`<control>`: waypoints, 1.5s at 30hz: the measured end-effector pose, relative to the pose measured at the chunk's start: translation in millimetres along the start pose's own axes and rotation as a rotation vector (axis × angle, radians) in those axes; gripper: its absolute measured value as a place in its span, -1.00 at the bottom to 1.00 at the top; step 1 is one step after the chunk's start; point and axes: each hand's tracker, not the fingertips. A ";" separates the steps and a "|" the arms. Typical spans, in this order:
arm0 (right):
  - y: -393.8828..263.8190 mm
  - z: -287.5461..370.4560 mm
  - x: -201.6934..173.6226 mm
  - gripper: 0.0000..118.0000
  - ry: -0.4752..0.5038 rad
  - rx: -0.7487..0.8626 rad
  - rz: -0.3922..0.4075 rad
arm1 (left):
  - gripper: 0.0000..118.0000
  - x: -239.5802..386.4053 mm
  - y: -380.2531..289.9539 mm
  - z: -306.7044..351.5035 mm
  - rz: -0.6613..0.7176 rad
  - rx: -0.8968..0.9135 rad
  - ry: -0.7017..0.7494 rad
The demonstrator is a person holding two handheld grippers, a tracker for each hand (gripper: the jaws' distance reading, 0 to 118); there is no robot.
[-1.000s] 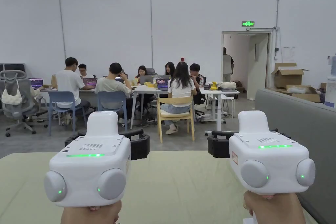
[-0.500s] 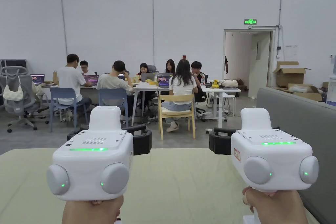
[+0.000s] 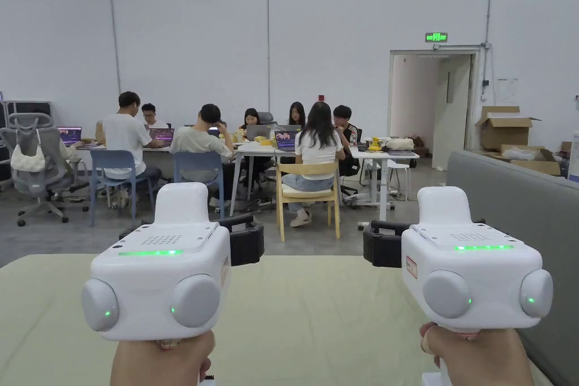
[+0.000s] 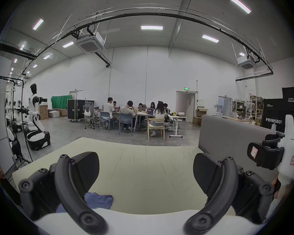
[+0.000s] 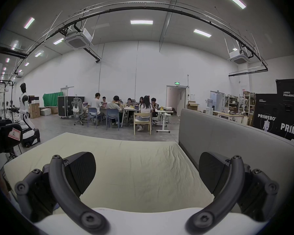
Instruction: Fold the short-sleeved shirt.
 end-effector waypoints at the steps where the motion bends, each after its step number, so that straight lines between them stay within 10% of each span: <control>1: 0.2 -0.1 0.2 1.00 0.002 -0.001 0.001 | 0.99 0.2 0.0 0.2 -0.004 0.004 0.004; 25: -0.4 1.2 5.5 1.00 -0.010 -0.001 0.006 | 0.95 6.1 -3.0 0.7 -0.024 0.002 -0.013; 26: -1.3 1.1 5.3 0.81 -0.014 -0.002 0.008 | 0.26 5.2 -3.7 1.5 -0.029 -0.009 -0.030; 27: -3.0 2.9 4.9 0.10 -0.019 0.008 -0.003 | -1.00 4.3 -5.7 4.2 -0.028 -0.006 -0.057; 28: -4.2 5.7 2.4 -0.96 -0.034 0.014 0.011 | -1.00 4.5 -5.3 2.5 0.003 -0.018 -0.092; 39: -25.4 -4.3 3.8 -0.96 -0.147 -0.039 0.092 | -1.00 -7.4 -29.4 -1.5 -0.052 -0.055 -0.023; 45: -12.0 -9.8 -135.9 -0.96 0.255 -0.057 0.096 | -1.00 -132.5 -34.9 32.4 -0.076 -0.189 0.158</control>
